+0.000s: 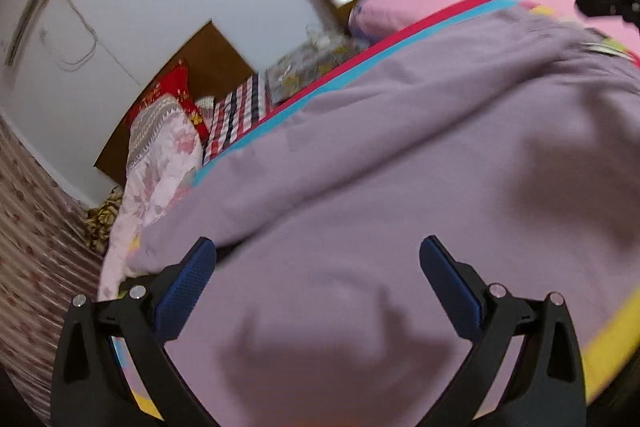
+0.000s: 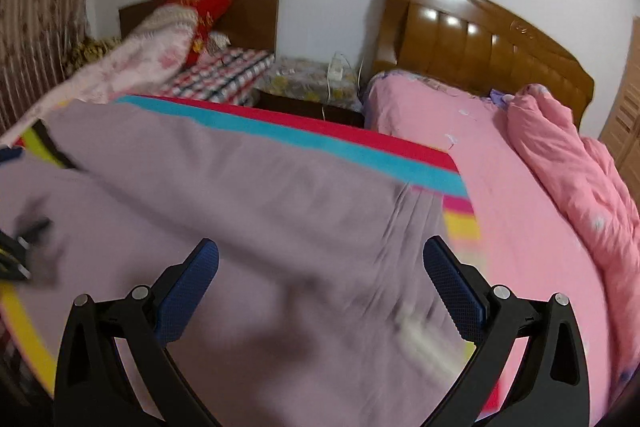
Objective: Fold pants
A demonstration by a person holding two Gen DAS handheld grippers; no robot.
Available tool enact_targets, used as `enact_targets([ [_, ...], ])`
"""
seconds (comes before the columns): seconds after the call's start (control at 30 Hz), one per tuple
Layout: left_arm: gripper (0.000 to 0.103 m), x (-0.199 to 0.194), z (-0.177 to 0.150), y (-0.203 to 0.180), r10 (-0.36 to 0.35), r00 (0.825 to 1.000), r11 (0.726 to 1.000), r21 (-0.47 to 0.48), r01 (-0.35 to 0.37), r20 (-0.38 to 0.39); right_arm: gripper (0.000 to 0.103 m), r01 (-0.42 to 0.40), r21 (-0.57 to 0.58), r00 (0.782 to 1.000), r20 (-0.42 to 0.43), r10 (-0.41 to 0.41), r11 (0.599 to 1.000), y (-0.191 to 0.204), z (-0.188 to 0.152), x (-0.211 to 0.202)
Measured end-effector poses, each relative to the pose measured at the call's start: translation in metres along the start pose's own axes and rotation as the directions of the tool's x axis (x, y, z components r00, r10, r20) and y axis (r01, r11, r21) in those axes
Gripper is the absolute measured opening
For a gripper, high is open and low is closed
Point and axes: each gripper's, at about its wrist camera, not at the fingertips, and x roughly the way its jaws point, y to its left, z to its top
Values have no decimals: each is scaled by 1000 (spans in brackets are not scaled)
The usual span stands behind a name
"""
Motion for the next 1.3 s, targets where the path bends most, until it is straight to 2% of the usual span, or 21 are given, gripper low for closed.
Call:
enact_targets([
  [0.07, 102, 29, 31, 27, -161, 985, 986, -46, 159, -65, 99, -75, -6, 996, -45, 74, 997, -24, 29, 46],
  [0.1, 102, 50, 51, 47, -274, 958, 957, -120, 263, -90, 99, -132, -12, 989, -76, 131, 991, -30, 39, 67],
  [0.2, 102, 98, 87, 88, -405, 913, 883, -280, 377, -46, 99, -253, -20, 953, -178, 245, 967, -48, 63, 136],
  [0.3, 102, 170, 114, 130, -608, 794, 695, -475, 539, 10, 99, -329, -59, 919, -248, 306, 942, -51, 74, 182],
  [0.37, 102, 204, 126, 145, -660, 751, 621, -560, 548, 3, 99, -370, -100, 900, -284, 329, 924, -46, 77, 206],
  [0.4, 101, 219, 131, 147, -678, 735, 603, -570, 558, 1, 95, -404, -104, 881, -311, 356, 909, -44, 79, 220],
  [0.43, 101, 235, 139, 147, -684, 729, 614, -550, 566, -13, 88, -436, -103, 862, -333, 382, 894, -40, 80, 229],
  [0.5, 101, 252, 150, 145, -665, 746, 650, -516, 558, -31, 87, -468, -106, 838, -370, 402, 878, -35, 81, 245],
  [0.57, 101, 268, 158, 137, -690, 723, 645, -482, 593, -35, 78, -502, -124, 828, -357, 433, 856, -26, 84, 244],
  [0.63, 101, 278, 165, 130, -724, 689, 632, -438, 639, -40, 48, -538, -147, 809, -365, 460, 830, -24, 86, 239],
  [0.67, 100, 282, 169, 128, -731, 681, 636, -409, 655, -46, 38, -518, -183, 829, -348, 437, 836, -23, 86, 232],
  [0.7, 98, 284, 174, 123, -735, 675, 648, -359, 672, -62, 18, -487, -218, 852, -331, 405, 846, -22, 85, 221],
  [0.8, 96, 271, 178, 108, -742, 668, 663, -219, 716, -60, 14, -401, -320, 912, -227, 341, 859, -17, 87, 178],
  [0.87, 96, 258, 182, 101, -761, 648, 648, -116, 753, -44, 14, -327, -369, 945, -136, 298, 870, -11, 87, 144],
  [0.9, 97, 254, 184, 98, -761, 648, 649, -70, 757, -41, 13, -302, -382, 953, -106, 283, 874, -7, 91, 137],
  [0.93, 97, 250, 186, 94, -744, 667, 668, -12, 744, -41, 13, -271, -395, 962, -69, 266, 878, -4, 89, 123],
  [1.0, 98, 245, 190, 88, -731, 681, 678, 65, 732, -48, 12, -225, -395, 971, -14, 238, 891, -2, 86, 103],
  [1.1, 98, 244, 192, 80, -688, 723, 714, 119, 690, -66, 12, -182, -397, 975, 44, 217, 900, 1, 77, 79],
  [1.23, 96, 254, 184, 83, -664, 739, 734, 89, 673, -114, 12, -152, -382, 975, 93, 202, 912, 7, 64, 45],
  [1.27, 78, 251, 180, 84, -650, 750, 744, 95, 661, -126, 12, -144, -379, 976, 97, 193, 914, 10, 63, 42],
  [1.3, 38, 246, 175, 85, -622, 772, 765, 106, 635, -132, 12, -135, -373, 978, 96, 183, 918, 11, 62, 39],
])
